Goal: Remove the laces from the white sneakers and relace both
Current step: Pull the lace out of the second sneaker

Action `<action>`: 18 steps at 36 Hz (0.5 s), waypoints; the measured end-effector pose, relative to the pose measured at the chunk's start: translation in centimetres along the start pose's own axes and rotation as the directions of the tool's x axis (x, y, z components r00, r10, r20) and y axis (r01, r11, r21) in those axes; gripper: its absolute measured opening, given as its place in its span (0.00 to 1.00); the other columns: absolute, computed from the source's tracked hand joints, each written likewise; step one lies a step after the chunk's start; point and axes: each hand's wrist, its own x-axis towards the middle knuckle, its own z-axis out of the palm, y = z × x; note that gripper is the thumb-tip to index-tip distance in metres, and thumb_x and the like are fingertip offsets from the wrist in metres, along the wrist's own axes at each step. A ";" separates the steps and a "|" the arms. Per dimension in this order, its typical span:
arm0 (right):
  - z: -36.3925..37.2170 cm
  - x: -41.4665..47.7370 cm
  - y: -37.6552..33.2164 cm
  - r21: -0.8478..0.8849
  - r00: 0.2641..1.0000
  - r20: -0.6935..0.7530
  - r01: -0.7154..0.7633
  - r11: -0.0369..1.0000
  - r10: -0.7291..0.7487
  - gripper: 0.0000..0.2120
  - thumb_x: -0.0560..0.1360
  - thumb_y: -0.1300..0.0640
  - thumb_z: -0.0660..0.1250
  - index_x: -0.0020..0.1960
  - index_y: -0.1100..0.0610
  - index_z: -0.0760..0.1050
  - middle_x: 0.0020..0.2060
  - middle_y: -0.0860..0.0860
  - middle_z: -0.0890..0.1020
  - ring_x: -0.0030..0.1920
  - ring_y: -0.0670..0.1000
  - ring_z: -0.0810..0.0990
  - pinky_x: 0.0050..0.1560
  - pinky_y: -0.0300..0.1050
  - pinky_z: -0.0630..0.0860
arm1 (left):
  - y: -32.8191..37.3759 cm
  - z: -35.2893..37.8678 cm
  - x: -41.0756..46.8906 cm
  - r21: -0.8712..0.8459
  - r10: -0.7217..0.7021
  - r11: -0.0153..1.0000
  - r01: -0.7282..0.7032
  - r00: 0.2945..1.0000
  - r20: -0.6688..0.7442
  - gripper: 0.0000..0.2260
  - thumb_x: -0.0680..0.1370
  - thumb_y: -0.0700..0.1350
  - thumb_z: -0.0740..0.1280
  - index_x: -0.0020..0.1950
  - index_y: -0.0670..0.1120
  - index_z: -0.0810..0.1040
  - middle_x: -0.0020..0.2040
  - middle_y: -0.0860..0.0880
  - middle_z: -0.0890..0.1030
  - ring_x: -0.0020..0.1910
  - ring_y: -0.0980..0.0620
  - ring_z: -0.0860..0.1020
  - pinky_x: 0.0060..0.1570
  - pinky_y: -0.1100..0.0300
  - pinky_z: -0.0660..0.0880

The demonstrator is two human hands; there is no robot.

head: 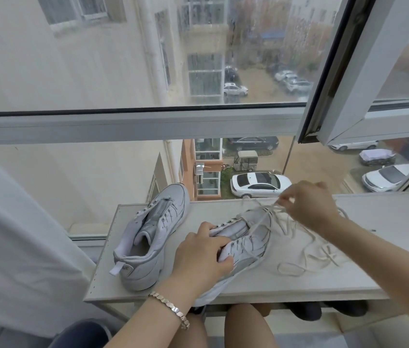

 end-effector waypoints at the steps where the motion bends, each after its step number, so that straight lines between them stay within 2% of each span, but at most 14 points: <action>1: -0.3 0.5 0.9 -0.036 0.996 -0.014 -0.092 0.995 0.092 0.10 0.76 0.54 0.63 0.44 0.54 0.82 0.44 0.51 0.83 0.49 0.54 0.76 0.49 0.46 0.59 | 0.0 0.0 0.0 0.004 -0.002 1.000 0.002 1.000 0.000 0.14 0.76 0.56 0.61 0.61 0.58 0.75 0.65 0.55 0.63 0.56 0.50 0.68 0.49 0.61 0.65; 3: -0.8 1.0 2.0 -0.120 0.974 -0.011 -0.227 0.967 0.227 0.10 0.76 0.56 0.61 0.44 0.54 0.81 0.44 0.52 0.82 0.50 0.55 0.75 0.49 0.46 0.60 | 0.1 0.0 0.1 0.005 -0.005 1.000 0.006 1.000 -0.002 0.14 0.76 0.56 0.61 0.61 0.59 0.74 0.65 0.55 0.63 0.56 0.50 0.68 0.48 0.62 0.65; 5: -0.5 0.8 1.8 -0.241 0.977 0.020 -0.203 0.949 0.214 0.09 0.75 0.57 0.61 0.50 0.53 0.80 0.48 0.52 0.81 0.54 0.54 0.72 0.52 0.47 0.62 | 0.1 0.0 0.1 0.001 -0.006 1.000 0.006 1.000 -0.003 0.14 0.75 0.56 0.61 0.61 0.59 0.74 0.65 0.55 0.63 0.56 0.50 0.68 0.48 0.61 0.65; 7: 0.1 0.0 0.9 -0.234 0.999 0.029 -0.034 0.972 0.042 0.12 0.75 0.59 0.62 0.55 0.52 0.78 0.55 0.49 0.79 0.59 0.53 0.69 0.56 0.46 0.61 | 0.1 0.0 0.1 -0.001 -0.009 1.000 0.009 1.000 -0.008 0.14 0.75 0.56 0.62 0.60 0.59 0.75 0.65 0.55 0.63 0.55 0.51 0.68 0.48 0.61 0.65; 8: 0.4 -0.7 0.2 -0.145 0.996 0.022 0.084 0.986 -0.081 0.13 0.74 0.59 0.63 0.58 0.52 0.77 0.58 0.48 0.77 0.62 0.52 0.68 0.58 0.46 0.59 | 0.1 0.1 0.2 -0.002 -0.010 1.000 0.010 1.000 -0.010 0.14 0.75 0.56 0.62 0.60 0.59 0.75 0.65 0.56 0.63 0.55 0.51 0.68 0.48 0.61 0.65; 10: 0.3 -2.3 -1.6 0.098 0.954 0.027 0.294 0.951 -0.298 0.14 0.74 0.57 0.66 0.60 0.52 0.77 0.58 0.47 0.76 0.62 0.51 0.68 0.61 0.43 0.59 | 0.0 0.1 0.1 -0.002 -0.012 1.000 0.012 1.000 -0.009 0.13 0.75 0.56 0.62 0.59 0.59 0.75 0.65 0.56 0.63 0.55 0.50 0.68 0.48 0.61 0.65; 12: 0.6 -3.4 -2.9 0.209 0.887 0.065 0.436 0.875 -0.457 0.15 0.75 0.54 0.66 0.61 0.50 0.76 0.56 0.46 0.75 0.59 0.49 0.70 0.61 0.40 0.62 | 0.1 0.1 0.1 -0.004 -0.014 1.000 0.014 1.000 -0.007 0.13 0.75 0.56 0.62 0.58 0.59 0.75 0.65 0.56 0.63 0.55 0.50 0.68 0.48 0.61 0.65; 14: 1.3 -4.0 -4.0 0.179 0.836 0.126 0.511 0.841 -0.534 0.15 0.77 0.50 0.63 0.63 0.48 0.74 0.58 0.45 0.73 0.61 0.47 0.69 0.61 0.40 0.60 | 0.1 0.0 0.1 -0.003 -0.018 1.000 0.018 1.000 -0.006 0.12 0.75 0.56 0.62 0.58 0.59 0.76 0.65 0.56 0.63 0.55 0.50 0.67 0.47 0.61 0.65; 16: 1.9 -4.0 -4.3 0.128 0.834 0.187 0.504 0.854 -0.519 0.14 0.78 0.48 0.60 0.63 0.47 0.75 0.59 0.43 0.73 0.63 0.46 0.68 0.60 0.37 0.57 | 0.2 0.0 0.1 0.001 -0.024 1.000 0.024 1.000 -0.002 0.12 0.75 0.56 0.62 0.57 0.58 0.76 0.64 0.56 0.63 0.55 0.50 0.67 0.47 0.60 0.64; 18: 1.7 -4.1 -4.5 0.124 0.849 0.147 0.493 0.861 -0.508 0.11 0.77 0.49 0.62 0.57 0.49 0.79 0.55 0.43 0.77 0.60 0.46 0.71 0.55 0.37 0.57 | 0.2 0.0 0.1 0.003 -0.028 1.000 0.028 1.000 0.003 0.12 0.75 0.55 0.62 0.57 0.58 0.76 0.65 0.56 0.63 0.55 0.50 0.67 0.46 0.60 0.64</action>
